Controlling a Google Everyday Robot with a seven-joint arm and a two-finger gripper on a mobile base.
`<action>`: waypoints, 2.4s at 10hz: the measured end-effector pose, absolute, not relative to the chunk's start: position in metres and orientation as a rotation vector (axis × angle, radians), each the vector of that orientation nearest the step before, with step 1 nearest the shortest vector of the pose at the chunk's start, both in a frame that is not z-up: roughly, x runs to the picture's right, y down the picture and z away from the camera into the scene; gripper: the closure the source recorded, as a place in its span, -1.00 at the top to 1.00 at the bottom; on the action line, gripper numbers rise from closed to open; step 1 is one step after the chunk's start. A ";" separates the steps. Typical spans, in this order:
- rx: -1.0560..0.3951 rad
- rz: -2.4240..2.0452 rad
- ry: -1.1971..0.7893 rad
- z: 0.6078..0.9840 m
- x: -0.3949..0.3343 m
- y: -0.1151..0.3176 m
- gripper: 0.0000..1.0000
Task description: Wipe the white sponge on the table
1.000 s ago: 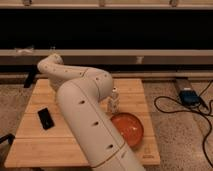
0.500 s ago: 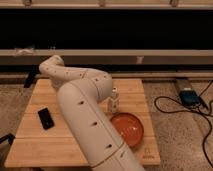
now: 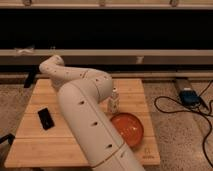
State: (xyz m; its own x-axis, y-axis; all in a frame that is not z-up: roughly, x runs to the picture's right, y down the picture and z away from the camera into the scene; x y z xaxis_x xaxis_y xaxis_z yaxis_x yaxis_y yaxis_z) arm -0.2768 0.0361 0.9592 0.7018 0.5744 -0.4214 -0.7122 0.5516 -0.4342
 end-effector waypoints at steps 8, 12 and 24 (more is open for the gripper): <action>-0.643 0.771 0.299 0.935 -0.266 0.065 -1.00; -0.631 0.778 0.314 0.921 -0.254 0.077 -1.00; -0.643 0.627 0.282 0.917 -0.298 0.084 -1.00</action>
